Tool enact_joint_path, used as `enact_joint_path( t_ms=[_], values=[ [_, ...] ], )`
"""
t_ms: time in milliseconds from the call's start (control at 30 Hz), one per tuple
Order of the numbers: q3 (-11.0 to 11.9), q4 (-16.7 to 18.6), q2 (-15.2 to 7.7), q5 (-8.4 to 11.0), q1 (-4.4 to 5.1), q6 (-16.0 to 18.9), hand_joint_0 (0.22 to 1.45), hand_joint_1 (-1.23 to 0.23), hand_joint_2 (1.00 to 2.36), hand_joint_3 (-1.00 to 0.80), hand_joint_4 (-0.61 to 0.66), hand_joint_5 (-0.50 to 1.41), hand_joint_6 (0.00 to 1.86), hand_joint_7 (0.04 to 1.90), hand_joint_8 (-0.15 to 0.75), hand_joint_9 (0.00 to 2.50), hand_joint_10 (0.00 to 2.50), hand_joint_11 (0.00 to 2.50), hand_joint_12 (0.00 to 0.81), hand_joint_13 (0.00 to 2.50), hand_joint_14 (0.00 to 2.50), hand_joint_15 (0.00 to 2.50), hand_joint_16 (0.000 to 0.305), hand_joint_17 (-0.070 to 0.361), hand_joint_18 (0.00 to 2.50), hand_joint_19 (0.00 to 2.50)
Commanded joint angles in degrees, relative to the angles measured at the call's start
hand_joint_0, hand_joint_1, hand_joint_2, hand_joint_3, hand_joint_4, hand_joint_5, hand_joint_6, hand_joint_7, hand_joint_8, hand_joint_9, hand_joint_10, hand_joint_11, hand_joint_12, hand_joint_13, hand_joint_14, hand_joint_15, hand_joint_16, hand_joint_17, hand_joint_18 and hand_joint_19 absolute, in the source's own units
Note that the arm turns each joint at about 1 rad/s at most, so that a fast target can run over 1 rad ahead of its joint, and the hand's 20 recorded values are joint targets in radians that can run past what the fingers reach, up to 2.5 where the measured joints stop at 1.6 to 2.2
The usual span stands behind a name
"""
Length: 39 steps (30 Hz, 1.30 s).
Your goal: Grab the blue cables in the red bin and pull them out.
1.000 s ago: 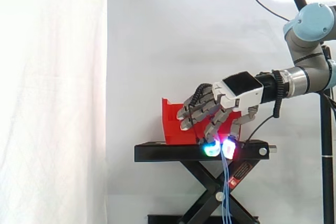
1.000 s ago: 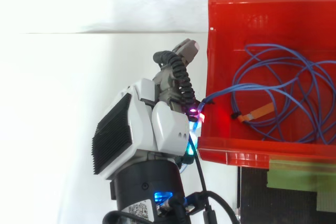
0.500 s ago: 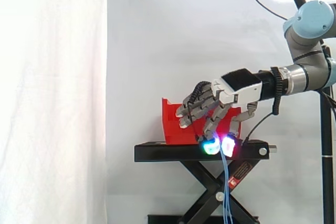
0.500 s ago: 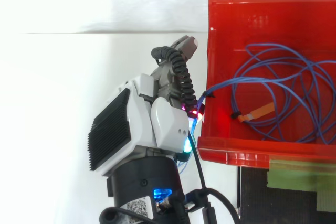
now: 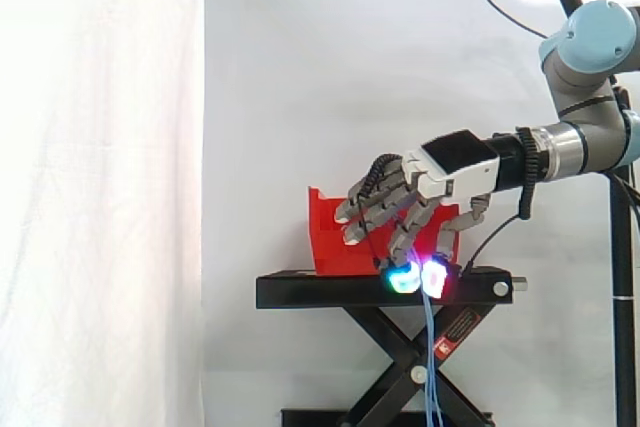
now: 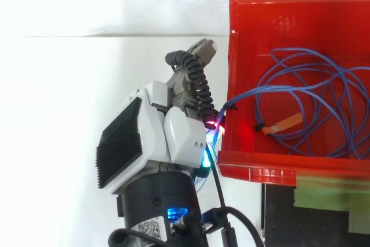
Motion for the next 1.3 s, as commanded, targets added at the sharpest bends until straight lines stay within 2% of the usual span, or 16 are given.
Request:
enact_joint_path(
  t_ms=[0, 567, 967, 1067, 1133, 1167, 1233, 1267],
  values=[
    [0.0, -0.1, 0.0, 0.02, -0.06, -0.2, 0.74, -0.95, 1.00, -1.00, 0.04, 1.16, 0.10, 0.96, 0.238, 0.70, 0.00, 0.12, 0.336, 0.48, 0.01, 0.19, 0.046, 0.104, 0.44, 0.30],
    [0.0, -0.6, 0.1, 0.02, 0.03, -0.1, 0.80, -0.94, 1.00, -1.00, 0.00, 1.19, 0.16, 0.98, 0.228, 0.75, 0.00, 0.12, 0.321, 0.52, 0.01, 0.19, 0.043, 0.096, 0.47, 0.30],
    [0.2, -0.6, 0.1, 0.02, -0.06, 1.7, 0.83, -0.93, 1.00, -1.00, -0.02, 1.18, 0.25, 0.97, 0.223, 0.76, 0.00, 0.12, 0.313, 0.54, 0.01, 0.19, 0.041, 0.093, 0.48, 0.31],
    [0.9, -0.6, 0.1, 0.02, -0.06, 3.8, 0.84, -0.93, 1.00, -1.00, -0.01, 1.17, 0.27, 0.96, 0.226, 0.76, 0.00, 0.12, 0.313, 0.54, 0.01, 0.20, 0.041, 0.093, 0.49, 0.31],
    [1.2, -0.6, 0.0, 0.11, -0.06, 6.4, 0.84, -0.93, 1.00, -1.00, -0.01, 1.17, 0.28, 0.96, 0.226, 0.76, 0.00, 0.11, 0.313, 0.54, 0.01, 0.20, 0.041, 0.093, 0.49, 0.31],
    [1.8, -0.6, 0.1, 0.11, -0.06, 9.2, 0.84, -0.93, 1.00, -1.00, -0.01, 1.17, 0.29, 0.95, 0.227, 0.76, 0.00, 0.11, 0.313, 0.54, 0.01, 0.20, 0.041, 0.093, 0.49, 0.31],
    [1.9, -0.6, 0.1, 0.11, -0.06, 10.3, 0.84, -0.93, 1.00, -1.00, -0.01, 1.17, 0.29, 0.95, 0.225, 0.76, 0.00, 0.11, 0.314, 0.54, 0.01, 0.20, 0.041, 0.093, 0.49, 0.31],
    [2.2, -0.9, 0.1, 0.20, 0.03, 12.6, 0.84, -0.93, 1.00, -1.00, -0.01, 1.17, 0.31, 0.94, 0.226, 0.76, 0.00, 0.11, 0.313, 0.54, 0.01, 0.20, 0.041, 0.093, 0.49, 0.31]
  ],
)
